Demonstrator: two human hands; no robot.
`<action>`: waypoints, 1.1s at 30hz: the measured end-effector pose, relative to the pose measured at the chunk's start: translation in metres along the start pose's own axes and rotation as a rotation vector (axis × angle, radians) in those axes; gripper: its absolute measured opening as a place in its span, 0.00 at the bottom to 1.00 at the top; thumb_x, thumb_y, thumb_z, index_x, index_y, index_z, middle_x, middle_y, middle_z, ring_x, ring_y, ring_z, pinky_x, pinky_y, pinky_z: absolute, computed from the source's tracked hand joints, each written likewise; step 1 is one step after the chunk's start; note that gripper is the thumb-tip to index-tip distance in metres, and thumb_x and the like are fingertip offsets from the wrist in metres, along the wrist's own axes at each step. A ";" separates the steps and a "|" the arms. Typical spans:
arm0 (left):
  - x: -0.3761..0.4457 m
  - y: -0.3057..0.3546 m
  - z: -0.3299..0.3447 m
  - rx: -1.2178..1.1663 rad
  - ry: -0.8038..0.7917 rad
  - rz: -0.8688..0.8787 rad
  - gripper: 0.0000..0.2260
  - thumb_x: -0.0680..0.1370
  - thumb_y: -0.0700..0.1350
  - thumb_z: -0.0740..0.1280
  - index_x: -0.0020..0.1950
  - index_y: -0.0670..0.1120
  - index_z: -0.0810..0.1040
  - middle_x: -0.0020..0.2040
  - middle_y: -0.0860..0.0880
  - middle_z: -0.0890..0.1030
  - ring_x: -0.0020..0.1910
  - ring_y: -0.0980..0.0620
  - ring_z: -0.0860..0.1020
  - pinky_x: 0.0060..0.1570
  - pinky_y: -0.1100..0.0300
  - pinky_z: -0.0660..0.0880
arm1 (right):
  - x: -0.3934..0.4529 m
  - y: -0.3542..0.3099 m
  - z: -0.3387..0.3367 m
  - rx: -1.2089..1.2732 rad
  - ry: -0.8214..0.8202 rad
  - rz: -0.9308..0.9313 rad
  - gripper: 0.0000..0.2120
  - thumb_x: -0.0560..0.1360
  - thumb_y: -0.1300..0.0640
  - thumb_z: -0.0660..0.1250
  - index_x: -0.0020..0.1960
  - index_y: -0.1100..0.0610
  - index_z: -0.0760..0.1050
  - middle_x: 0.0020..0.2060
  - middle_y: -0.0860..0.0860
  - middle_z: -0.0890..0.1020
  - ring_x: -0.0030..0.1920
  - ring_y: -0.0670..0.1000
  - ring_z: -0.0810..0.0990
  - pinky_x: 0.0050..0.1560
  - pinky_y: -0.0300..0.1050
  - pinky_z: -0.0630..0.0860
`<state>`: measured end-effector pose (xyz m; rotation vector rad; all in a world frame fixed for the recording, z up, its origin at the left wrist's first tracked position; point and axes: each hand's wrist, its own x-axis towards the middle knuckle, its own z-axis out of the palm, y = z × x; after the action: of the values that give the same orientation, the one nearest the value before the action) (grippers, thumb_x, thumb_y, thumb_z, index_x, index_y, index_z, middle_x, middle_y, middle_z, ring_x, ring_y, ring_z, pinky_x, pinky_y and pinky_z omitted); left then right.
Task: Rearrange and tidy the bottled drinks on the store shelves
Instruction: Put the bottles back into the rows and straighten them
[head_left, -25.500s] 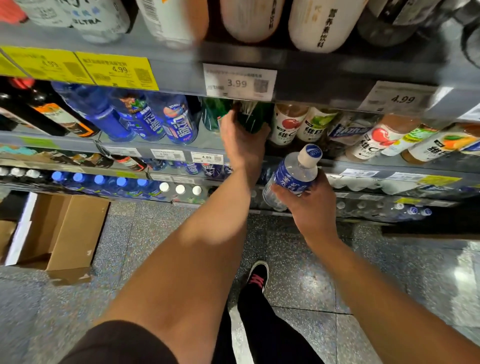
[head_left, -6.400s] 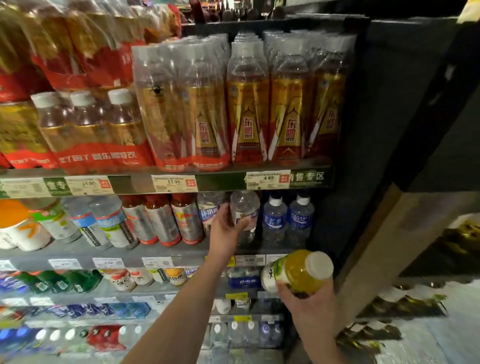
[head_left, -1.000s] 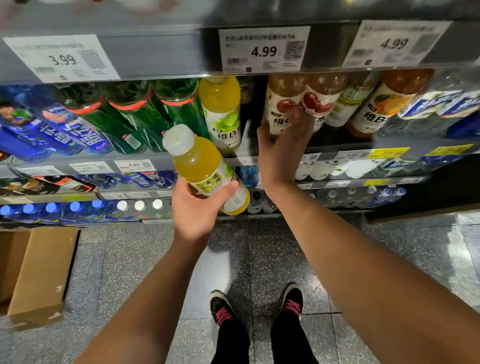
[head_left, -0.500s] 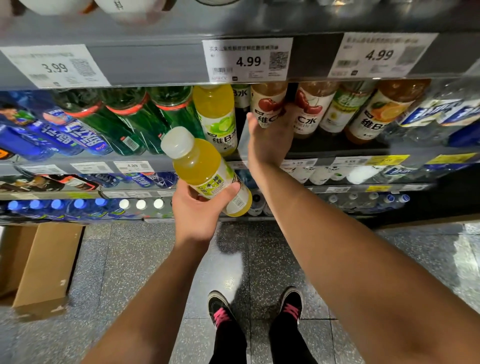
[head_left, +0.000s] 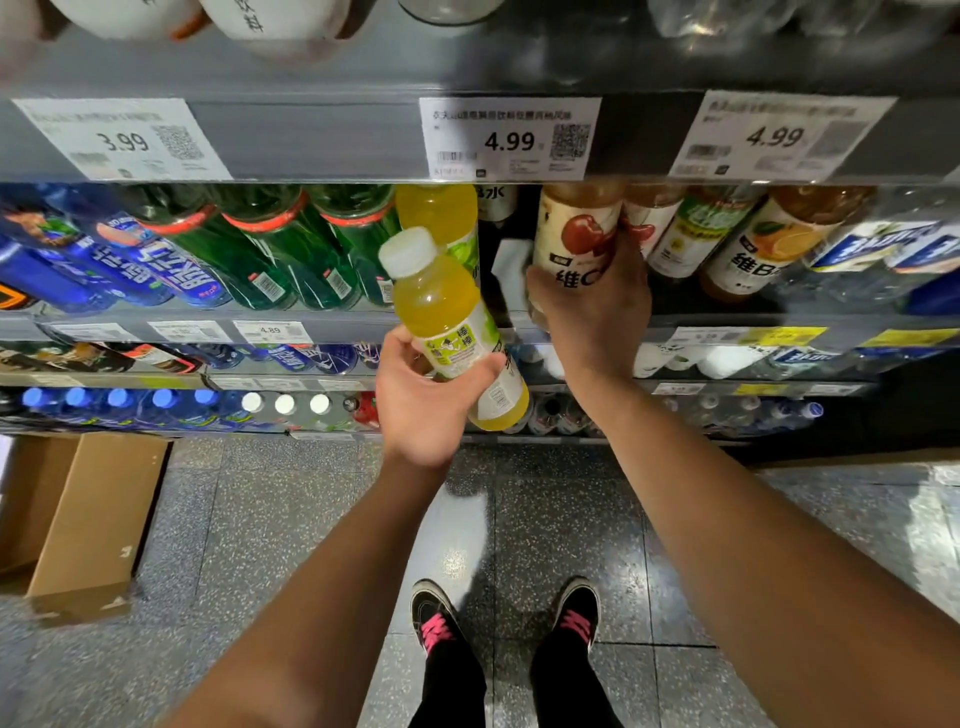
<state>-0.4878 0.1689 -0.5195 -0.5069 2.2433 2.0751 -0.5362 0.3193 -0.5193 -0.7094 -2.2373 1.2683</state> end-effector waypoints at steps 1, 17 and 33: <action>0.002 0.001 0.006 0.013 -0.016 0.023 0.22 0.66 0.34 0.80 0.54 0.45 0.75 0.47 0.50 0.85 0.45 0.53 0.85 0.46 0.57 0.81 | 0.000 0.003 -0.008 -0.009 -0.014 -0.011 0.32 0.63 0.46 0.76 0.63 0.57 0.74 0.54 0.52 0.82 0.54 0.52 0.81 0.54 0.49 0.79; 0.028 0.035 0.092 0.104 0.155 0.312 0.29 0.66 0.42 0.80 0.63 0.46 0.71 0.54 0.51 0.81 0.55 0.56 0.81 0.60 0.56 0.77 | 0.011 0.019 -0.032 0.112 -0.050 -0.016 0.35 0.64 0.45 0.77 0.66 0.58 0.71 0.58 0.54 0.80 0.57 0.53 0.80 0.56 0.51 0.79; 0.047 0.026 0.105 0.237 0.449 0.416 0.30 0.67 0.48 0.80 0.64 0.39 0.75 0.56 0.46 0.75 0.58 0.47 0.76 0.62 0.60 0.71 | 0.018 0.031 0.004 -0.021 0.042 -0.167 0.38 0.58 0.51 0.83 0.59 0.69 0.73 0.52 0.63 0.78 0.52 0.64 0.79 0.48 0.52 0.79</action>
<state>-0.5587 0.2629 -0.5173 -0.5761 3.0367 1.9619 -0.5459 0.3417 -0.5454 -0.5390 -2.2276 1.1413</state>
